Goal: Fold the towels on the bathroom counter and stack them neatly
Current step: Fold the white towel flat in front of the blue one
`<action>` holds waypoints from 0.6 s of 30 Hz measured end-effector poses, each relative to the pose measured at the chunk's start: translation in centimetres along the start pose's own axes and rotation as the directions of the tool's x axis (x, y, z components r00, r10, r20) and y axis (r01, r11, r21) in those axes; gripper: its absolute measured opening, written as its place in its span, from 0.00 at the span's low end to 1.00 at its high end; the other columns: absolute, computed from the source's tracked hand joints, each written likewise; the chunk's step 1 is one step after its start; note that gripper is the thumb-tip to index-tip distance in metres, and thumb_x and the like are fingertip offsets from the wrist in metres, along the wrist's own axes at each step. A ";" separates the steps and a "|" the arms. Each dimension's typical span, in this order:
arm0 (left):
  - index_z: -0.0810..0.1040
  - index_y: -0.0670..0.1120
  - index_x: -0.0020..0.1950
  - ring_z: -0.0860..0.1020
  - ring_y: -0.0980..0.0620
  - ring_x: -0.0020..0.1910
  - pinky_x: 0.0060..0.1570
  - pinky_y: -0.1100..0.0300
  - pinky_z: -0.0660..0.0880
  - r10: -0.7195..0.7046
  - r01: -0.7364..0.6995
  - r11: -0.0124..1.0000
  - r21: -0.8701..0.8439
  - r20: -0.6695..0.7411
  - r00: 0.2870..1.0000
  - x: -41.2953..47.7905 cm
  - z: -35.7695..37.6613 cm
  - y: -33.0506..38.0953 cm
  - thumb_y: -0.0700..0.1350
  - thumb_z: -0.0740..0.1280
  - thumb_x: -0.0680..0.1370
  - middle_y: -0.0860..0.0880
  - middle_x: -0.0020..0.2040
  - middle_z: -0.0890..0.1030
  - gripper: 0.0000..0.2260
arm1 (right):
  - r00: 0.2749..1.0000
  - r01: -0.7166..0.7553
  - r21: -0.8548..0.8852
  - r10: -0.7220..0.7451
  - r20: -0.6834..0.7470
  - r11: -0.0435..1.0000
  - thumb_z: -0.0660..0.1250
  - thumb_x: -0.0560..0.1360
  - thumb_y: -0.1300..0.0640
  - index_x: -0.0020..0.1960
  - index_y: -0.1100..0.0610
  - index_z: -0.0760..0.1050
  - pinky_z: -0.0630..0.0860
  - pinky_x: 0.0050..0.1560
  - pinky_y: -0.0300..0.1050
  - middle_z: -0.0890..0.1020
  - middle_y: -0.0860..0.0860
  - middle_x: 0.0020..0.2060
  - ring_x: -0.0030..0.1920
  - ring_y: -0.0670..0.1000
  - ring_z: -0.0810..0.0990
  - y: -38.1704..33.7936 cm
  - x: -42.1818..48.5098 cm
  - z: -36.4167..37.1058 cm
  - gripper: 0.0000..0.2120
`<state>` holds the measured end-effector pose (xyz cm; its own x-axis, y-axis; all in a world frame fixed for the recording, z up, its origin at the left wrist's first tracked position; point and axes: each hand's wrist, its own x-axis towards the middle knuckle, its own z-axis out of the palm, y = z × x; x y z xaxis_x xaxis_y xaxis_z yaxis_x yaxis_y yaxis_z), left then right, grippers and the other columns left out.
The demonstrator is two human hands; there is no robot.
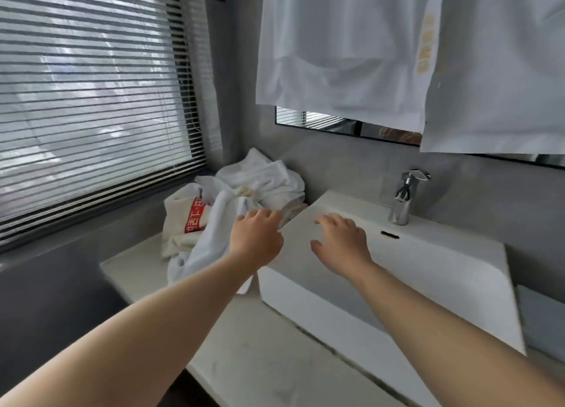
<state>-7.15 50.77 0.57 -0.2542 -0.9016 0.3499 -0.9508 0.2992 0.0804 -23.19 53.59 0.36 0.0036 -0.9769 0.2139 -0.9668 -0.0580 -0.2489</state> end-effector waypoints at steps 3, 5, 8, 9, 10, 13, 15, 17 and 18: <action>0.68 0.51 0.67 0.71 0.46 0.63 0.58 0.54 0.66 -0.043 0.043 0.999 0.005 0.016 0.999 0.1 0.4 -3.6 0.46 0.58 0.79 0.49 0.64 0.73 0.17 | 0.998 0.036 0.006 -0.036 0.047 0.999 0.58 0.77 0.50 0.70 0.51 0.63 0.63 0.63 0.48 0.68 0.51 0.68 0.67 0.56 0.65 -2.8 2.0 1.8 0.22; 0.69 0.51 0.67 0.71 0.46 0.62 0.58 0.53 0.66 -0.074 0.074 0.997 0.010 0.028 0.997 0.4 0.9 -5.7 0.46 0.58 0.79 0.49 0.63 0.74 0.16 | 0.995 0.057 0.010 -0.057 0.077 0.998 0.58 0.77 0.50 0.70 0.51 0.63 0.62 0.64 0.48 0.67 0.51 0.69 0.67 0.56 0.65 -4.3 3.4 3.0 0.22; 0.68 0.51 0.67 0.72 0.47 0.61 0.58 0.54 0.67 -0.113 0.112 0.994 0.015 0.039 0.993 1.3 1.8 -8.6 0.46 0.58 0.79 0.50 0.62 0.74 0.16 | 0.991 0.079 0.025 -0.081 0.104 0.997 0.57 0.77 0.50 0.70 0.52 0.63 0.62 0.64 0.49 0.66 0.51 0.69 0.67 0.56 0.65 -6.1 5.8 4.6 0.22; 0.68 0.51 0.67 0.72 0.47 0.60 0.58 0.54 0.67 -0.125 0.125 0.992 0.014 0.040 0.991 1.8 2.1 -9.5 0.46 0.58 0.79 0.50 0.62 0.74 0.17 | 0.991 0.084 0.031 -0.087 0.105 0.996 0.57 0.77 0.50 0.69 0.52 0.64 0.63 0.63 0.49 0.67 0.51 0.68 0.67 0.56 0.65 -6.6 6.7 5.1 0.21; 0.68 0.51 0.68 0.72 0.47 0.60 0.57 0.54 0.67 -0.138 0.138 0.990 0.010 0.039 0.990 2.4 2.3 -10.3 0.46 0.58 0.79 0.50 0.63 0.74 0.17 | 0.990 0.089 0.039 -0.093 0.106 0.995 0.58 0.77 0.50 0.68 0.52 0.65 0.63 0.62 0.49 0.68 0.51 0.68 0.66 0.56 0.66 -7.0 7.6 5.5 0.20; 0.67 0.52 0.69 0.71 0.46 0.63 0.60 0.53 0.68 -0.162 0.162 0.987 0.010 0.037 0.986 4.5 3.0 -12.6 0.47 0.59 0.79 0.50 0.65 0.73 0.18 | 0.987 0.104 0.055 -0.110 0.116 0.993 0.58 0.77 0.50 0.69 0.52 0.65 0.63 0.62 0.48 0.68 0.50 0.67 0.67 0.56 0.66 -7.9 10.7 6.9 0.21; 0.66 0.52 0.70 0.71 0.46 0.64 0.60 0.54 0.67 -0.179 0.179 0.984 0.003 0.048 0.983 6.3 3.7 -14.2 0.47 0.59 0.79 0.50 0.66 0.73 0.19 | 0.986 0.100 0.066 -0.108 0.124 0.993 0.58 0.77 0.51 0.69 0.52 0.64 0.62 0.64 0.49 0.68 0.51 0.68 0.67 0.56 0.66 -8.4 13.1 7.8 0.21; 0.66 0.52 0.70 0.70 0.46 0.65 0.60 0.54 0.67 -0.196 0.197 0.980 -0.005 0.071 0.978 8.0 4.5 -15.7 0.47 0.59 0.79 0.50 0.66 0.72 0.18 | 0.985 0.087 0.082 -0.098 0.142 0.993 0.58 0.77 0.51 0.70 0.52 0.63 0.63 0.65 0.50 0.67 0.51 0.69 0.68 0.56 0.65 -9.0 15.3 8.7 0.23; 0.67 0.52 0.69 0.70 0.47 0.65 0.60 0.54 0.67 -0.207 0.208 0.978 -0.010 0.080 0.975 8.7 4.9 -16.3 0.47 0.59 0.79 0.50 0.65 0.72 0.18 | 0.984 0.085 0.089 -0.098 0.150 0.992 0.58 0.77 0.51 0.71 0.52 0.63 0.63 0.65 0.50 0.67 0.51 0.69 0.68 0.56 0.65 -9.2 16.4 9.3 0.23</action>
<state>5.29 36.45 -2.28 -0.0654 -0.9659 0.2504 -0.9811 0.1080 0.1607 -11.87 36.25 -2.61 0.1363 -0.9863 0.0928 -0.9363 -0.1588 -0.3133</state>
